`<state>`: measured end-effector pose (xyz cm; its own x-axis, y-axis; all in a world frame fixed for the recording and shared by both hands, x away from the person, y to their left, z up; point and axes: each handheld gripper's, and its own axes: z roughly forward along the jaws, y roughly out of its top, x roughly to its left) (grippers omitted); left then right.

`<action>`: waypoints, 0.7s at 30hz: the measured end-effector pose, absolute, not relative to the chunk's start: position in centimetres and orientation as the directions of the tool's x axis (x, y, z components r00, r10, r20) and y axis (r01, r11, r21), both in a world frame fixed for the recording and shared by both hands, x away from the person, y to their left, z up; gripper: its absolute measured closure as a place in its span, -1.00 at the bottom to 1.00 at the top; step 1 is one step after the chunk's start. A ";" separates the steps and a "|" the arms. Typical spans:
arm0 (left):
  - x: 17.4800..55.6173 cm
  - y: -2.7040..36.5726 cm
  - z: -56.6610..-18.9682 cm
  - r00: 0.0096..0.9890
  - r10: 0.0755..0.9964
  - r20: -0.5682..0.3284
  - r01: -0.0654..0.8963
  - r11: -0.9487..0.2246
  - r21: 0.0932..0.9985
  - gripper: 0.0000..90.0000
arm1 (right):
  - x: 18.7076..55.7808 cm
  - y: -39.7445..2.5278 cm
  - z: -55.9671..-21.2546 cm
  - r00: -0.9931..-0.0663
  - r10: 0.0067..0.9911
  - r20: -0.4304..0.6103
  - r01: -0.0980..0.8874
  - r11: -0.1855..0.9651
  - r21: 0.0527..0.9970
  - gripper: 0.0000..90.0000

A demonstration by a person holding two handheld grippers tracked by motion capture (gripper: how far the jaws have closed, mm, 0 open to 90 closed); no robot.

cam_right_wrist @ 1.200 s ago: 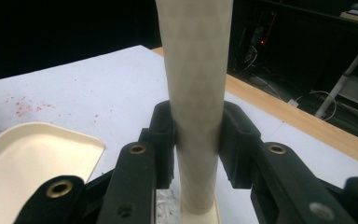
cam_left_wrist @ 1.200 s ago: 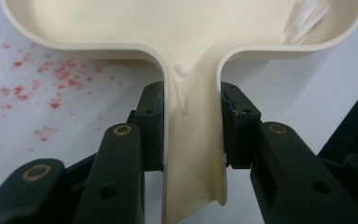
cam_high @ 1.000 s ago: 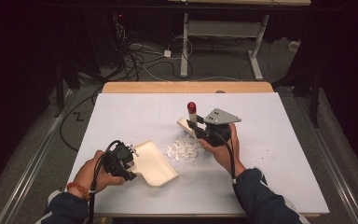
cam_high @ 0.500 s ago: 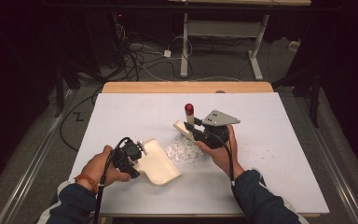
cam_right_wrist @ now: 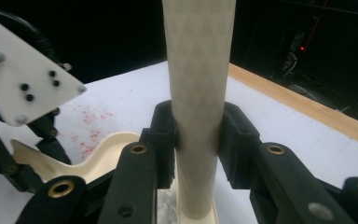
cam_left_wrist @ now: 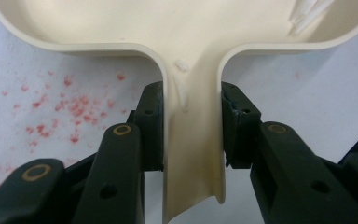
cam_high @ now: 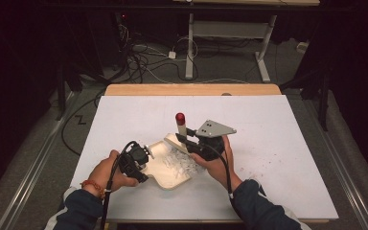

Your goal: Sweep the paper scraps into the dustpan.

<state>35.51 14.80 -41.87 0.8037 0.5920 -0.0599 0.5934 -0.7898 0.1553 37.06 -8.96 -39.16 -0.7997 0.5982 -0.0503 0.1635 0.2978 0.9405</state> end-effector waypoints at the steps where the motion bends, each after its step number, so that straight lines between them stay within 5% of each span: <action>1: 35.5 14.7 -42.0 0.805 0.590 -0.061 0.591 -0.790 0.161 0.39 | 37.0 -8.8 -39.1 -0.804 0.592 -0.051 0.160 0.297 0.941 0.57; 21: 34.6 15.0 -43.4 0.798 0.601 -0.054 0.590 -0.758 0.278 0.39 | 36.2 -7.4 -38.4 -0.827 0.562 -0.010 0.166 0.261 0.951 0.57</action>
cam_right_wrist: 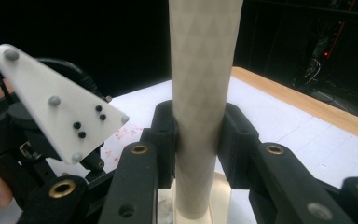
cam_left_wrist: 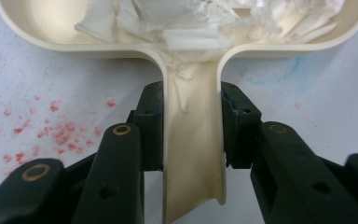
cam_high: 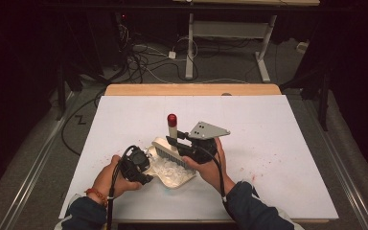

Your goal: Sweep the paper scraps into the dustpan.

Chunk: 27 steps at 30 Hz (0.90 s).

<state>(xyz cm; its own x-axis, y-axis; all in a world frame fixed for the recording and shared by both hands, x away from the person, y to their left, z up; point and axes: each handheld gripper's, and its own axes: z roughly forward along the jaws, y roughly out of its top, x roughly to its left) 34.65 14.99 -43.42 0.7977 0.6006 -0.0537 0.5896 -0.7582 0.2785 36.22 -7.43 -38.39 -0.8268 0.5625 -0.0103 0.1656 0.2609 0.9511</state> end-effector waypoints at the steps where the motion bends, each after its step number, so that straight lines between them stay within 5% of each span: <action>1: 34.6 15.0 -43.5 0.799 0.599 -0.055 0.588 -0.759 0.278 0.39 | 36.3 -7.6 -38.3 -0.824 0.566 -0.015 0.162 0.261 0.952 0.58; 21: 34.2 15.2 -44.4 0.790 0.611 -0.057 0.597 -0.744 0.299 0.39 | 37.9 -14.0 -36.1 -0.735 0.678 0.005 0.168 0.175 0.970 0.58; 27: 34.0 15.1 -44.4 0.796 0.602 -0.055 0.590 -0.753 0.292 0.39 | 37.9 -14.7 -37.2 -0.713 0.700 -0.044 0.180 0.243 0.953 0.58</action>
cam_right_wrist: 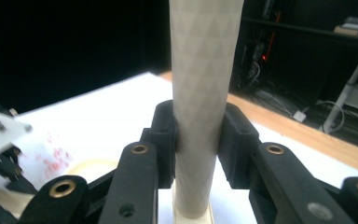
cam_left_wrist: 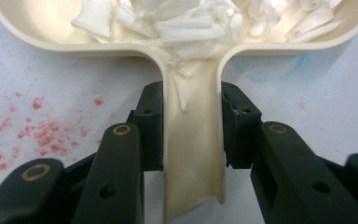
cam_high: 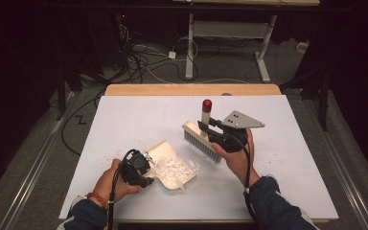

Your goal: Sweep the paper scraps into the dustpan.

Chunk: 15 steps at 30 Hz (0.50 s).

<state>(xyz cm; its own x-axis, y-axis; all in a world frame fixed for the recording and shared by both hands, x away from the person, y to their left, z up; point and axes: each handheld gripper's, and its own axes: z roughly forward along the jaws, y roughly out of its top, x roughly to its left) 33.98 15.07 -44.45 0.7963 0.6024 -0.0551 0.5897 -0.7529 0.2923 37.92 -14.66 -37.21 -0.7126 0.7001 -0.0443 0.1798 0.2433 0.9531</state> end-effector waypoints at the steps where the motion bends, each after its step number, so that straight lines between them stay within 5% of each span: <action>1: 34.0 15.1 -44.5 0.796 0.602 -0.058 0.590 -0.753 0.292 0.39 | 37.8 -14.8 -37.5 -0.712 0.700 -0.056 0.180 0.260 0.949 0.58; 15: 33.3 13.4 -44.4 0.820 0.570 -0.047 0.559 -0.782 0.277 0.39 | 35.9 -10.9 -38.7 -0.769 0.638 -0.030 0.189 0.272 0.943 0.58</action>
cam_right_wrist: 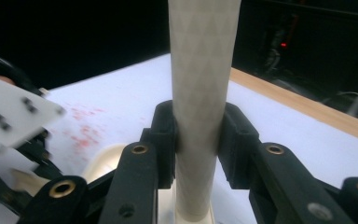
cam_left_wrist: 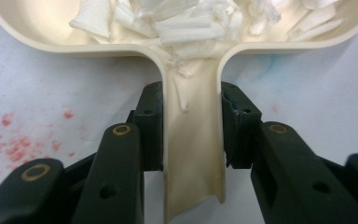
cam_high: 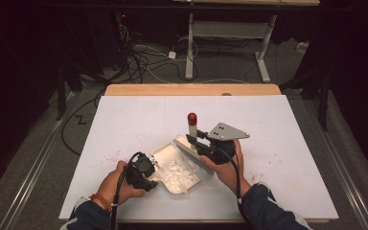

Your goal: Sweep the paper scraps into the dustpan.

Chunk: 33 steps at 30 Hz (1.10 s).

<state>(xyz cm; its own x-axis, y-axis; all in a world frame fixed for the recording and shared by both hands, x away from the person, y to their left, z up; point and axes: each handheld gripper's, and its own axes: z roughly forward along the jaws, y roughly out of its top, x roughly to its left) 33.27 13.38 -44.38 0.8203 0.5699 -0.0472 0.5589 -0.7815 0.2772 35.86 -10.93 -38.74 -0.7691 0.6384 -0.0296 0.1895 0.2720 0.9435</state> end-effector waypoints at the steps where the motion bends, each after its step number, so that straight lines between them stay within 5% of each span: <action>1: 33.2 13.3 -44.4 0.820 0.571 -0.043 0.559 -0.782 0.276 0.39 | 35.7 -10.4 -38.7 -0.779 0.627 -0.021 0.189 0.266 0.945 0.57; 10: 33.4 13.3 -44.4 0.816 0.574 -0.061 0.565 -0.772 0.293 0.39 | 34.5 -8.2 -37.9 -0.816 0.577 -0.032 0.155 0.272 0.950 0.58; 23: 33.6 13.4 -44.5 0.815 0.575 -0.068 0.567 -0.769 0.295 0.39 | 35.3 -12.7 -35.1 -0.767 0.641 -0.013 0.137 0.183 0.973 0.57; 33: 33.5 13.3 -44.5 0.813 0.579 -0.065 0.570 -0.767 0.295 0.39 | 34.7 -16.7 -36.6 -0.735 0.675 -0.061 0.180 0.281 0.943 0.57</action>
